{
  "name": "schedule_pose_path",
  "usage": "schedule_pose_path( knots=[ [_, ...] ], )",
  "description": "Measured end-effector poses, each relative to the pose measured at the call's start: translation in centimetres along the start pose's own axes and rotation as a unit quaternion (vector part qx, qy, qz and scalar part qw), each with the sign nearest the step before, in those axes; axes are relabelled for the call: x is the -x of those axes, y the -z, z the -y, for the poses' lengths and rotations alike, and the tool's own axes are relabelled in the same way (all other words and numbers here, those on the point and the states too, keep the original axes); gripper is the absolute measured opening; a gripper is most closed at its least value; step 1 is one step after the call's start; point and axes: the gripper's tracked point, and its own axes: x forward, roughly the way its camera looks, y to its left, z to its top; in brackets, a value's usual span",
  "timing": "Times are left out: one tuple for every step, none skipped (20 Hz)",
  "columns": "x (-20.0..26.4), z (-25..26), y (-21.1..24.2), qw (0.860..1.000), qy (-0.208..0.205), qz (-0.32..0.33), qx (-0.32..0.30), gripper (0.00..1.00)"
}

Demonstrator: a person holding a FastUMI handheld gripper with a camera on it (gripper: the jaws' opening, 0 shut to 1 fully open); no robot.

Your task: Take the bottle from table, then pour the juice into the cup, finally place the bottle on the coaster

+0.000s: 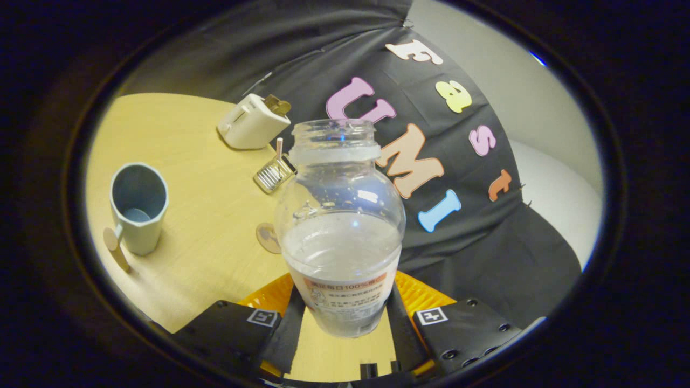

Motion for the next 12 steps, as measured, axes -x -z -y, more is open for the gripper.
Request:
schedule_pose_path(
  knots=[
    [0.0, -0.2, 0.0, 1.000, 0.005, 0.003, 0.015, 0.78],
    [0.1, -0.4, -0.1, 0.999, 0.008, 0.006, 0.031, 0.78],
    [0.0, -0.7, -0.2, 0.999, 0.011, 0.009, 0.047, 0.77],
    [0.1, -0.8, -0.4, 0.998, 0.013, 0.014, 0.061, 0.77],
    [0.2, -1.0, -0.6, 0.997, 0.015, 0.017, 0.074, 0.77],
    [0.2, -1.3, -0.6, 0.996, 0.015, 0.020, 0.084, 0.77],
    [0.2, -1.5, -0.7, 0.995, 0.015, 0.022, 0.093, 0.77],
    [0.3, -1.7, -0.8, 0.994, 0.015, 0.025, 0.103, 0.77],
    [0.2, -1.9, -0.8, 0.993, 0.017, 0.027, 0.114, 0.77],
    [0.3, -2.1, -1.0, 0.991, 0.018, 0.030, 0.126, 0.77],
    [0.3, -2.2, -1.1, 0.990, 0.019, 0.034, 0.138, 0.77],
    [0.3, -2.4, -1.3, 0.988, 0.020, 0.038, 0.151, 0.77]
  ],
)
